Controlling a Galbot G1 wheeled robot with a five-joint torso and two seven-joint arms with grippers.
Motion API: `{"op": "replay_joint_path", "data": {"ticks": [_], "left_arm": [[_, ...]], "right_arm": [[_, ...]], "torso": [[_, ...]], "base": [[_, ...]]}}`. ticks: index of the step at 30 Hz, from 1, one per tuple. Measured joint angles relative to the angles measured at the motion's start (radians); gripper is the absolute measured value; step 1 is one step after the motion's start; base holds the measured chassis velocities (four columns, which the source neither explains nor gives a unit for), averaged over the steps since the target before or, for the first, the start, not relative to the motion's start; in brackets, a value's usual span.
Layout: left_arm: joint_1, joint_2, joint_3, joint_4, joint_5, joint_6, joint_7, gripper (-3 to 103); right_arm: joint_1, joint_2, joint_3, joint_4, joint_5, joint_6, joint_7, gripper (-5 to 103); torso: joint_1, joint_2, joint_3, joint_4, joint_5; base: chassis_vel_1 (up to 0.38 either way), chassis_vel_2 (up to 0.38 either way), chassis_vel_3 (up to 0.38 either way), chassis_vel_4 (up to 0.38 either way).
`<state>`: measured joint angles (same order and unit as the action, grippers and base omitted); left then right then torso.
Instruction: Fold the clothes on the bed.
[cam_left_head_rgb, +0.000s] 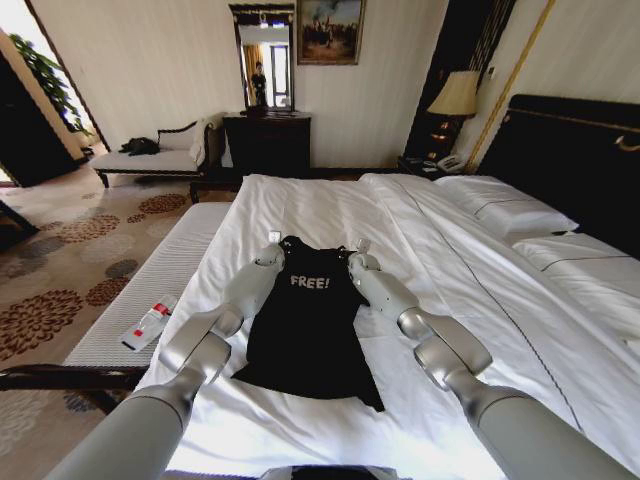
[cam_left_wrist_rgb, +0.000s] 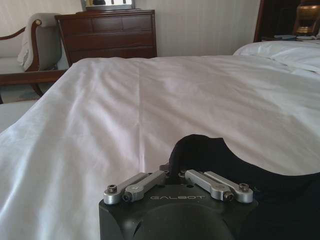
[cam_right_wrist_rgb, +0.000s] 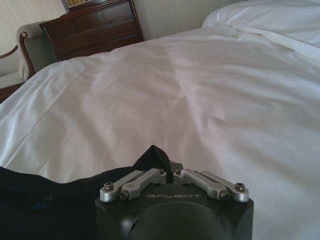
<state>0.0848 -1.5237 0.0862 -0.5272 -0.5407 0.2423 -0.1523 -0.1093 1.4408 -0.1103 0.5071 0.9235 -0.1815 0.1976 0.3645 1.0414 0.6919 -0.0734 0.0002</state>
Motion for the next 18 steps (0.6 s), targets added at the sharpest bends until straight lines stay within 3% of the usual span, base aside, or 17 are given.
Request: {"op": "replay_joint_path", "data": {"ticks": [2,3,11,13,14,18], "left_arm": [[0.011,0.003,-0.005,-0.003,0.000,0.000,-0.011,1],[0.016,0.006,-0.006,-0.011,0.000,0.002,-0.016,7],[0.074,0.042,0.005,-0.119,-0.009,0.039,-0.046,39],[0.076,0.045,0.006,-0.125,-0.010,0.041,-0.048,39],[0.081,0.052,0.008,-0.143,-0.015,0.045,-0.051,49],[0.092,0.079,0.012,-0.197,-0.039,0.060,-0.067,60]], "right_arm": [[-0.006,0.004,0.007,-0.001,-0.012,0.001,-0.002,1],[-0.013,0.001,0.007,0.006,-0.013,-0.001,-0.002,1],[-0.057,-0.046,-0.033,0.140,0.037,-0.031,0.026,33],[-0.059,-0.049,-0.037,0.149,0.043,-0.034,0.029,33],[-0.065,-0.060,-0.046,0.176,0.058,-0.041,0.041,43],[-0.082,-0.084,-0.062,0.244,0.092,-0.055,0.073,54]], "torso": [[0.000,0.000,0.000,0.0005,-0.0004],[0.000,0.000,0.000,0.0005,-0.0002],[0.000,0.000,0.000,0.0001,-0.0002],[0.000,0.000,0.000,0.0001,-0.0003],[0.000,0.000,0.000,0.0002,-0.0002],[0.000,0.000,0.000,0.0003,-0.0002]], "base": [[0.000,0.000,0.000,0.000],[0.000,0.000,0.000,0.000],[0.000,0.000,0.000,0.000],[0.000,0.000,0.000,0.000],[0.000,0.000,0.000,0.000],[0.000,0.000,0.000,0.000]]}}
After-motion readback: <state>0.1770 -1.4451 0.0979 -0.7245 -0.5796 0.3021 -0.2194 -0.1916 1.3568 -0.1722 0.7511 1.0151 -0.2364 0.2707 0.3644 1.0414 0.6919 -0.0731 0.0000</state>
